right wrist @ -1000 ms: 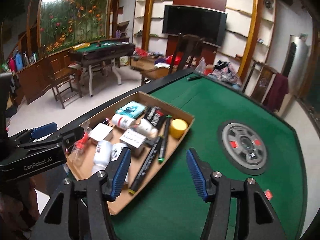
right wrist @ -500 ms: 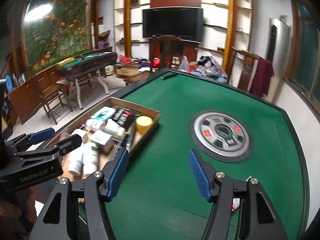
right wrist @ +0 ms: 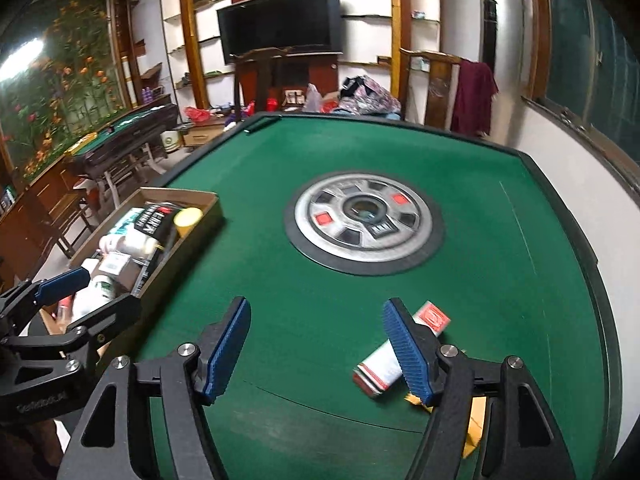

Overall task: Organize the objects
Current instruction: 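Move both tools back over the table toward the red-and-white box and yellow packet, then grasp the red-and-white box with the left tool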

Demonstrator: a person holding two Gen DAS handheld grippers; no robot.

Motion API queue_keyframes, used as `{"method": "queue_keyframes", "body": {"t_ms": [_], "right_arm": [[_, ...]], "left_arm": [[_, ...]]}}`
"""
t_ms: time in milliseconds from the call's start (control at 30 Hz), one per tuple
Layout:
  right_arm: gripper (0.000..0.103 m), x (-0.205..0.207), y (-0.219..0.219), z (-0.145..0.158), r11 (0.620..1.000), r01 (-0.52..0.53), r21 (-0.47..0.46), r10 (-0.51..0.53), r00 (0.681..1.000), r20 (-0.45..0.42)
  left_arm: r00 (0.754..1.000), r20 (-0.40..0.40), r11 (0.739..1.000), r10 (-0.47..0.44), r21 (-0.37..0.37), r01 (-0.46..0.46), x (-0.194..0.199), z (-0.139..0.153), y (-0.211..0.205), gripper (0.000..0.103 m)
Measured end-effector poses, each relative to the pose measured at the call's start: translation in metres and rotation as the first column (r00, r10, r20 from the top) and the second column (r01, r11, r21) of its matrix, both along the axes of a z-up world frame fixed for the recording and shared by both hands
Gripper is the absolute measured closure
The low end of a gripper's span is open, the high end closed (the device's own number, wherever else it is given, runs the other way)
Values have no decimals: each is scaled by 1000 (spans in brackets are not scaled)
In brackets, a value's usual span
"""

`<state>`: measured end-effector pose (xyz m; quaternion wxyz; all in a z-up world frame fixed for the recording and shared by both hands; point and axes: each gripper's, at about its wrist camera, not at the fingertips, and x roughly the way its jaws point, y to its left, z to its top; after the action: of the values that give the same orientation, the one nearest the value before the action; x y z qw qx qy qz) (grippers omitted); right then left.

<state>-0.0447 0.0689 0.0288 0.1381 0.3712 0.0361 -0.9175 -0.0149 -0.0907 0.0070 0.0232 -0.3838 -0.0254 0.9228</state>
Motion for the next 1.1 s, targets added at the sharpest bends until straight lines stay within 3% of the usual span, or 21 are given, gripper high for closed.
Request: {"method": "queue_keyframes", "body": {"t_ms": [267,500,667,900,1100], "right_arm": [[27,-9,75,-13,989,147,-24,-145,988,55],[26,-7,156,-36,949,316,-19,-310,941,134],[26,5,179,-48,936,352,2,-348,923,163],[26,17,198,-56,920,391,-12,-381,903,200],[23,23,202,-55,917,399,-10,-389,900,194]], "left_arm": [[999,15,999,-47,-10,48,-5,-4,17,17],[993,42,993,-114,-14,115,-18,-19,44,17],[976,38,975,-217,-39,218,-25,-26,83,16],[926,66,922,-372,-86,377,-46,-52,146,17],[910,66,911,-410,-27,412,-64,-60,166,17]]}}
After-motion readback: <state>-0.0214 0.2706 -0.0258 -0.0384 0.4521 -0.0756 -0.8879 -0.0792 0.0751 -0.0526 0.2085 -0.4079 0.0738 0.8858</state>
